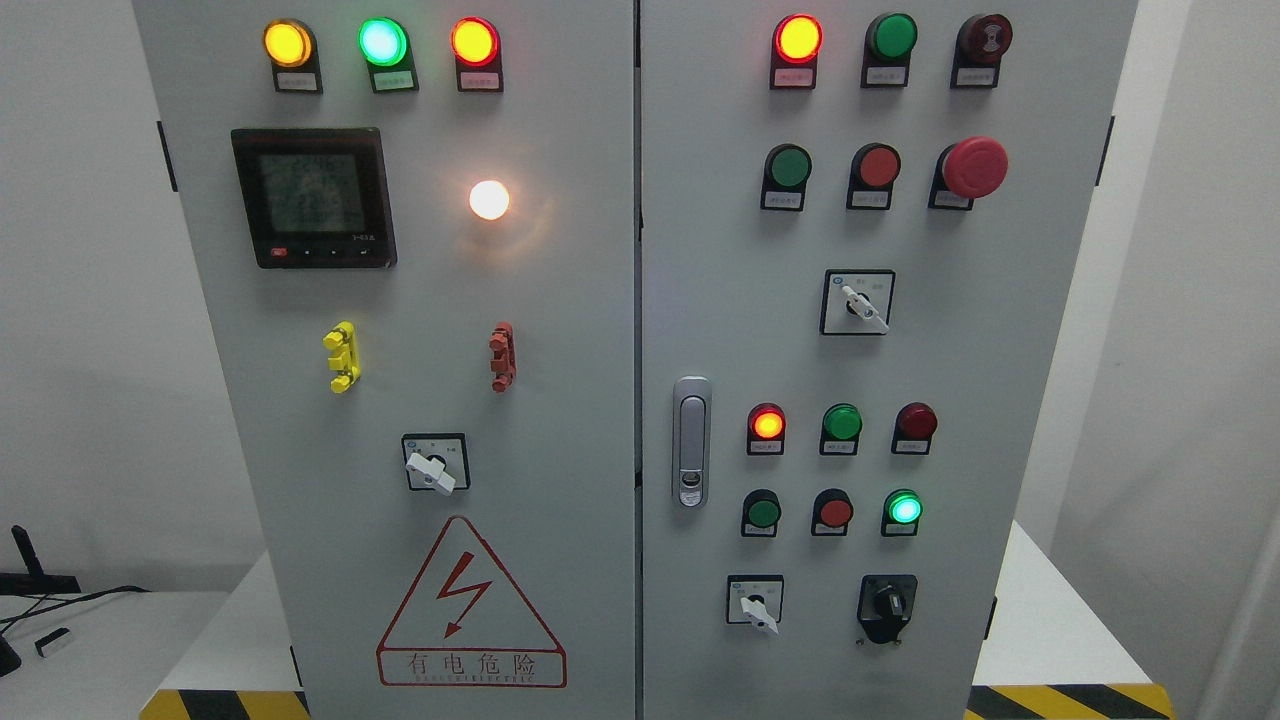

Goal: Trip black knob to open circuit

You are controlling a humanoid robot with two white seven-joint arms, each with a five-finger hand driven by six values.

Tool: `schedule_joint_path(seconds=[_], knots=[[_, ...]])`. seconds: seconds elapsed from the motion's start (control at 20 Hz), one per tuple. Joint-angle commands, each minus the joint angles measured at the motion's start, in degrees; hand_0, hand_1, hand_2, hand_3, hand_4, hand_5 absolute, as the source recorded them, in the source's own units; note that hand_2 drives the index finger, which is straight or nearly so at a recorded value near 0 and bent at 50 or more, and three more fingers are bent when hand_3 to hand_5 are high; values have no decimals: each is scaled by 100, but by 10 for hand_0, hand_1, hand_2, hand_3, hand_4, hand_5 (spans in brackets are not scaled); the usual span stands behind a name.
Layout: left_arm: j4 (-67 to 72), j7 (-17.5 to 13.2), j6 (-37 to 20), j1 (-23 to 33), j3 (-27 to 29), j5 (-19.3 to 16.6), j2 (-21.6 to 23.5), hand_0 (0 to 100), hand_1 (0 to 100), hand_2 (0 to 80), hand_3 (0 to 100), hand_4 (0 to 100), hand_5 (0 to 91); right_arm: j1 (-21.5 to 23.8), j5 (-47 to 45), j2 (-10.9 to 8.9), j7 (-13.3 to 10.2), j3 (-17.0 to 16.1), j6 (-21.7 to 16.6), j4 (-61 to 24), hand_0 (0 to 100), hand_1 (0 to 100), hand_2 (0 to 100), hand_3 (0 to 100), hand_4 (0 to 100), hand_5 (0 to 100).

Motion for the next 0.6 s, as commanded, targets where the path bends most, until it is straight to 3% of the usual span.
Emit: schedule_joint_path(seconds=[0.0, 0.3, 0.55], knots=[[-4, -5, 2, 0, 0, -176, -5, 120, 389, 0, 0, 0, 0, 673, -1110, -861, 456, -5, -38, -935, 109, 147, 0, 104, 83, 112], [-4, -5, 2, 0, 0, -176, 4, 120, 389, 0, 0, 0, 0, 788, -2059, -1468, 843, -75, 76, -953, 62, 14, 0, 78, 46, 65], [-4, -5, 2, 0, 0, -176, 3, 120, 389, 0, 0, 0, 0, 797, -2403, -1601, 966, -93, 278, -945, 50, 0, 0, 80, 41, 36]])
